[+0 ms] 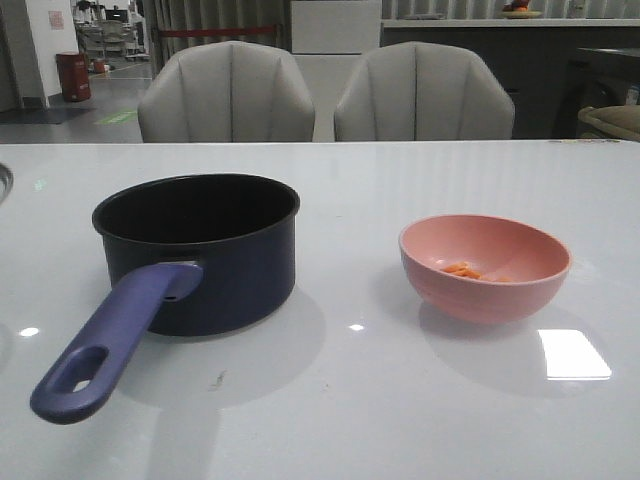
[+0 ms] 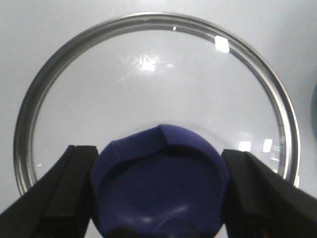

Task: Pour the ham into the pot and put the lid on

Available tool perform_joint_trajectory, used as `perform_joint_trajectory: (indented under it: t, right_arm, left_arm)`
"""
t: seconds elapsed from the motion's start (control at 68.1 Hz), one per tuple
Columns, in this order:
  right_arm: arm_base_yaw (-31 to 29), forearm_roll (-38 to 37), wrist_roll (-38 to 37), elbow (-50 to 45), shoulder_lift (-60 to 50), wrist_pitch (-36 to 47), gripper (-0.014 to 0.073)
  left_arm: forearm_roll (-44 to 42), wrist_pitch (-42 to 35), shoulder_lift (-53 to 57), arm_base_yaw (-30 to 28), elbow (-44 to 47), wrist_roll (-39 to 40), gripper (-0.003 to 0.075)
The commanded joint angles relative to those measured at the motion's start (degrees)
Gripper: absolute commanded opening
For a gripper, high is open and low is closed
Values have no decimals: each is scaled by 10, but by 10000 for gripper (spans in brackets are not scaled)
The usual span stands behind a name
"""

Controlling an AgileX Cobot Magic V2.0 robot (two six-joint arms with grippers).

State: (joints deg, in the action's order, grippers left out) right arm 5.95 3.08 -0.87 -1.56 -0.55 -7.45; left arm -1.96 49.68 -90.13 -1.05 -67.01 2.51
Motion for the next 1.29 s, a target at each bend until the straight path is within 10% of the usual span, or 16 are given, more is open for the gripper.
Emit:
perform_joint_trajectory:
  t: [0.0,0.206,0.485,0.852,1.278]
  right_arm:
    - [-3,-8,1,3,-12,50,150]
    - [-3,-8,1,3,-12,50,150]
    - [-3,-8,1,3,-12,50,150]
    - [-3,-8,1,3,-12,50,150]
    - [-3,-8,1,3,-12,50,150]
  left_arm:
    - [14,-96,20,-3,50,-6,260]
    - [20,-154,-9,-3,117,-6,303]
    - [20,-143,-38,-3,117,-6,614]
    - [13,-127,65,-3,101,-6,617]
    - [27,-288,392,37,262,-4,617]
